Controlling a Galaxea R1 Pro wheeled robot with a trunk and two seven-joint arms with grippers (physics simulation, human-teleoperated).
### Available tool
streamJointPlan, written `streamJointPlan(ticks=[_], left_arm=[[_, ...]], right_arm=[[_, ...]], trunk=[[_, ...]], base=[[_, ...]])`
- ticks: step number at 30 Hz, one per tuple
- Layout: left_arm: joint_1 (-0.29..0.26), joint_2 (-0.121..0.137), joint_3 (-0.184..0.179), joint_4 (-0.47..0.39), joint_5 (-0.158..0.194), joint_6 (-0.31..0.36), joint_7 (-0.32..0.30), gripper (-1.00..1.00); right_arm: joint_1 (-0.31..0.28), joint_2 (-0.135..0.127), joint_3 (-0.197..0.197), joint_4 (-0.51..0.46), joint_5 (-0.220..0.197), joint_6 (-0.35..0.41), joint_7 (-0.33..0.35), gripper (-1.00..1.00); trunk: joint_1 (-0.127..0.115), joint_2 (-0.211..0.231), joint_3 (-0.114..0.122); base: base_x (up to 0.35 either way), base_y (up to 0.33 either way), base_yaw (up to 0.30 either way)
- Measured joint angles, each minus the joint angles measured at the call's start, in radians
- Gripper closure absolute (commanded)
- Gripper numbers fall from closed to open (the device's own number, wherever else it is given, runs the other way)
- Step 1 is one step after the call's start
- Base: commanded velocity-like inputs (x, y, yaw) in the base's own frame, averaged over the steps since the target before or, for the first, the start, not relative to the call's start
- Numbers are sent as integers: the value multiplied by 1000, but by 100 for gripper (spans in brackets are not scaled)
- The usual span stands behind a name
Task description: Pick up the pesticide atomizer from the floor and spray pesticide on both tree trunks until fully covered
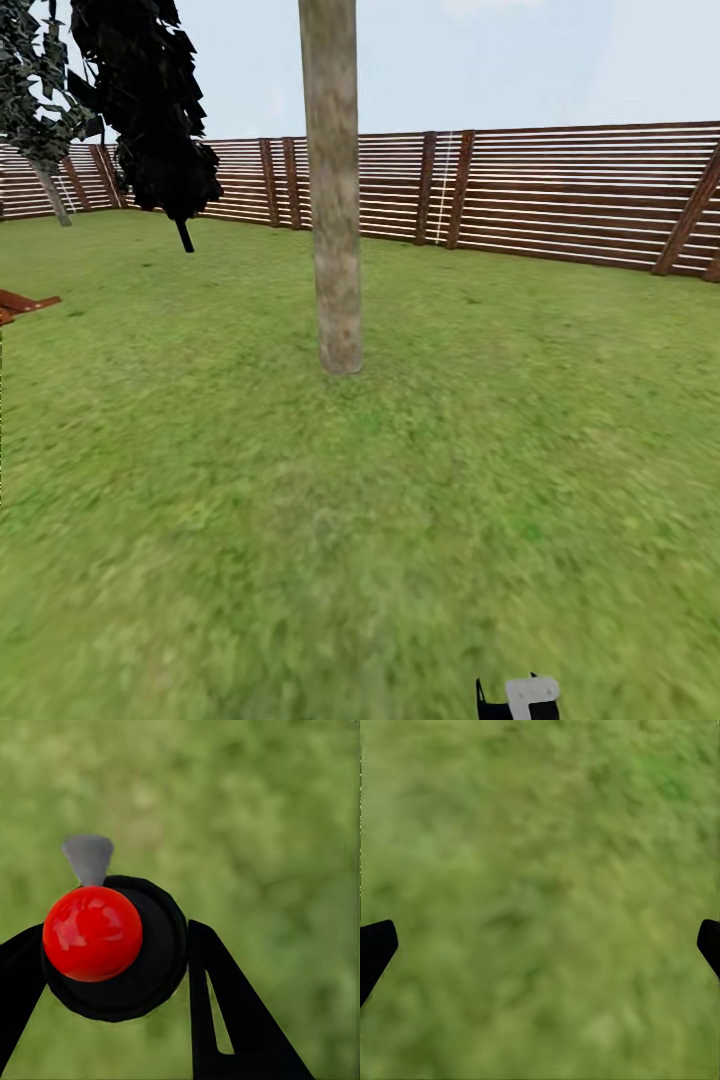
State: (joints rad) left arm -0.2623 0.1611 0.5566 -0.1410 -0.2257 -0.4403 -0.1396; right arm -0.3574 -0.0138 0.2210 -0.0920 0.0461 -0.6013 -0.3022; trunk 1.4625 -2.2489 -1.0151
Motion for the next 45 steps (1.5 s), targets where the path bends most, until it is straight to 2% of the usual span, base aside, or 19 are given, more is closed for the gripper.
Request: streamJointPlan(ticks=[6,45], left_arm=[[0,0,0,0,0,0,0,100],[0,-1,-1,0,0,0,0,100]], right_arm=[[0,2,-1,0,0,0,-2,-100],[0,1,0,0,0,0,-3,-100]], trunk=[[0,0,-2],[0,0,-2]], base=[[341,0,165],[341,0,1]])
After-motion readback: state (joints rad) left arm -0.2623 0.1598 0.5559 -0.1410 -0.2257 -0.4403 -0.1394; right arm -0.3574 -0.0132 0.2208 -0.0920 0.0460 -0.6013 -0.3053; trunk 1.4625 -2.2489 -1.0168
